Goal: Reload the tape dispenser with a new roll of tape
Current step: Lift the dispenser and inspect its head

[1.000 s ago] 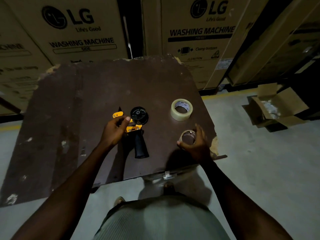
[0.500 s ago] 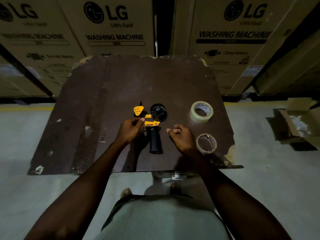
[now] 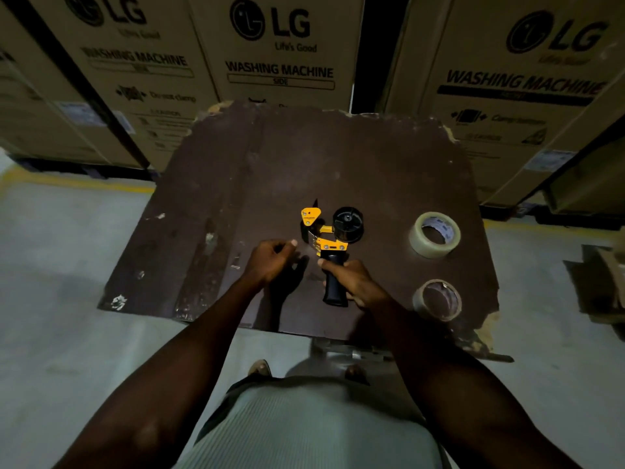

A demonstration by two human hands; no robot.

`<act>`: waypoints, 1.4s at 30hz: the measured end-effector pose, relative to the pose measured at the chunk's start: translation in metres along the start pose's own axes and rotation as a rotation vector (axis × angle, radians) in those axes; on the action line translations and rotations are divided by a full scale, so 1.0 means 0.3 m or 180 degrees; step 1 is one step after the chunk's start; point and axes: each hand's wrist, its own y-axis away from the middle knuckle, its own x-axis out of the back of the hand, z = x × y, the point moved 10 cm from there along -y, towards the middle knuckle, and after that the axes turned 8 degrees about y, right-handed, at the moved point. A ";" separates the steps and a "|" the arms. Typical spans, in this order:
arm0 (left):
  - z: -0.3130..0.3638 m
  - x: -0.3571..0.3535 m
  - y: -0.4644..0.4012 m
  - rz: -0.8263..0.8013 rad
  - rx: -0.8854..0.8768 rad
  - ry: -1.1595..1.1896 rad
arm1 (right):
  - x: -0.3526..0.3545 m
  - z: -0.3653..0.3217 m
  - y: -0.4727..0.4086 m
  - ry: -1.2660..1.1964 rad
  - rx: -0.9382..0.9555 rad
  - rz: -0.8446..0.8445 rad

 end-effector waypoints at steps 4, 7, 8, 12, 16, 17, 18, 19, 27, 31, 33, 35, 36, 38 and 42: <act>-0.032 0.036 -0.010 0.0024 0.0141 -0.0063 | -0.098 0.011 0.012 -0.0730 -0.0624 -0.0657; -0.041 0.056 -0.025 0.0004 0.0139 -0.0101 | -0.124 0.025 0.009 -0.1208 -0.0887 -0.0868; -0.040 0.059 -0.029 -0.0011 0.0147 -0.0083 | -0.123 0.026 0.002 -0.1262 -0.0867 -0.0847; -0.021 0.065 -0.049 -0.0093 0.0205 -0.0023 | -0.102 0.004 -0.006 -0.1243 -0.0668 -0.0550; 0.020 0.053 -0.066 -0.0229 0.0164 0.0033 | -0.079 -0.064 0.006 -0.1399 -0.0461 -0.0342; 0.034 0.050 -0.071 -0.0248 0.0147 0.0060 | -0.068 -0.090 0.008 -0.1444 -0.0409 -0.0288; 0.049 0.046 -0.073 -0.0265 0.0123 0.0117 | -0.056 -0.117 0.014 -0.1467 -0.0347 -0.0245; 0.068 0.042 -0.079 -0.0300 0.0094 0.0177 | -0.042 -0.151 0.021 -0.1483 -0.0271 -0.0213; 0.308 0.061 -0.166 -0.0212 -0.0332 0.0463 | 0.082 -0.414 0.090 -0.1383 0.0271 -0.0024; 0.467 0.083 -0.198 -0.0192 -0.0559 0.0708 | 0.129 -0.550 0.149 -0.1280 0.0516 -0.0005; 0.536 0.097 -0.212 -0.0163 -0.0647 0.0821 | 0.149 -0.612 0.169 -0.1236 0.0643 0.0011; 0.591 0.109 -0.224 -0.0182 -0.0673 0.0896 | 0.162 -0.669 0.188 -0.1215 0.0759 0.0002; 0.615 0.112 -0.225 -0.0222 -0.0620 0.0982 | 0.165 -0.693 0.197 -0.1203 0.0801 -0.0009; 0.648 0.114 -0.237 -0.0296 -0.0509 0.1169 | 0.176 -0.743 0.216 -0.1138 0.0875 -0.0011; 0.739 0.134 -0.240 -0.0366 -0.0614 0.1416 | 0.206 -0.845 0.265 -0.1032 0.1097 -0.0009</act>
